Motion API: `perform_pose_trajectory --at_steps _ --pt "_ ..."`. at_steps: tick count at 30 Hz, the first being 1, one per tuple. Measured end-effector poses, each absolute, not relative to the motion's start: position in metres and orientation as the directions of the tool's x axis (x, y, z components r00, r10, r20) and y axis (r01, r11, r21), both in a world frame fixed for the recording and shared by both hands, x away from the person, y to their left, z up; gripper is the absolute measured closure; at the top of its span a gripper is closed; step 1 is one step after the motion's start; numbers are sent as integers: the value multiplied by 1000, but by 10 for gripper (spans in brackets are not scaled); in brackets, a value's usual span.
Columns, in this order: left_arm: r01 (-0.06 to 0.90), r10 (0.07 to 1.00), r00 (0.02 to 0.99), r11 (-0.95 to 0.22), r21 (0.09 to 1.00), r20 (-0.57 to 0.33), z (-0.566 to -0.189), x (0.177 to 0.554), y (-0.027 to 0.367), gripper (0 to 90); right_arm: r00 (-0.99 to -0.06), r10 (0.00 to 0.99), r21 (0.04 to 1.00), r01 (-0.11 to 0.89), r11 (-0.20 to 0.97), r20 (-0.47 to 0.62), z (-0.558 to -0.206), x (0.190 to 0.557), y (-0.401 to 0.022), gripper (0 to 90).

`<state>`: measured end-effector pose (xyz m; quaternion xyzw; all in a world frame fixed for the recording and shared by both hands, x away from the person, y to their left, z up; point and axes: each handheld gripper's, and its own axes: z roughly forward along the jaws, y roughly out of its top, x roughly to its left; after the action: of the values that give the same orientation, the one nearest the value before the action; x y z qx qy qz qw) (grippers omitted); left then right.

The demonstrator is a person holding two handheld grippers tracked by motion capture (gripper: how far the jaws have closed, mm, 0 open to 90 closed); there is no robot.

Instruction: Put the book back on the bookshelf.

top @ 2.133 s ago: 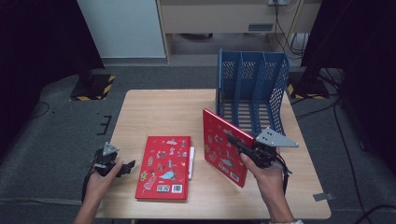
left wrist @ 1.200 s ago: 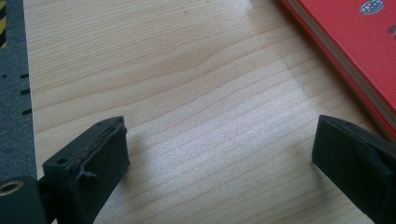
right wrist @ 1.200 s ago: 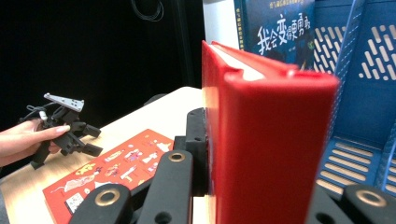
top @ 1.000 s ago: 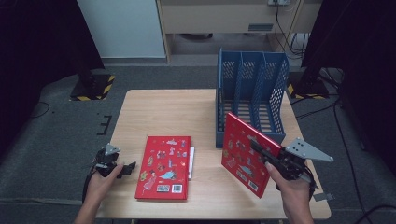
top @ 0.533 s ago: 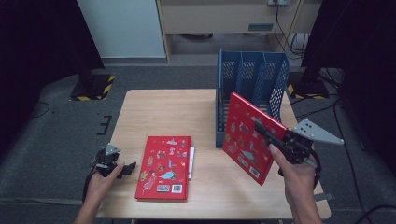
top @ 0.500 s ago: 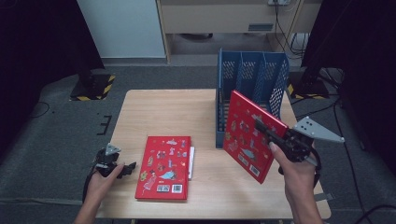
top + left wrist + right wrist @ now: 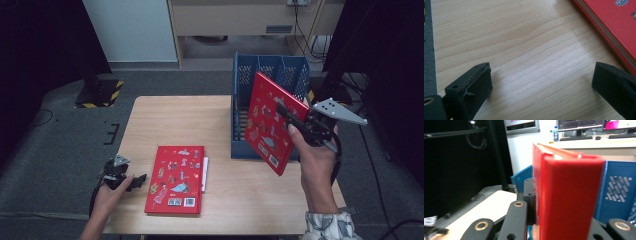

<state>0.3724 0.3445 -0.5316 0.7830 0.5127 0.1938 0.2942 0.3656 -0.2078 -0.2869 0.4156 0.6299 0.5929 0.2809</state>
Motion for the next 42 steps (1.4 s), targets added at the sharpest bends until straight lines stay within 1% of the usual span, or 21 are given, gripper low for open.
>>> perform_pose_trajectory --at_steps 4,10,29,42 --pt "687 916 401 -303 661 4 -532 372 345 12 -462 881 982 186 -18 103 -286 376 -205 798" --pt "686 916 400 -301 663 2 -532 372 344 6 -420 903 983 182 -8 85 -287 389 -203 797" --pt "659 917 398 -287 696 1 -537 368 345 0 -352 934 985 174 1 62 -283 426 -201 797" --pt "658 916 401 -291 695 4 -537 369 344 0 -299 954 986 165 13 37 -282 450 -198 798"
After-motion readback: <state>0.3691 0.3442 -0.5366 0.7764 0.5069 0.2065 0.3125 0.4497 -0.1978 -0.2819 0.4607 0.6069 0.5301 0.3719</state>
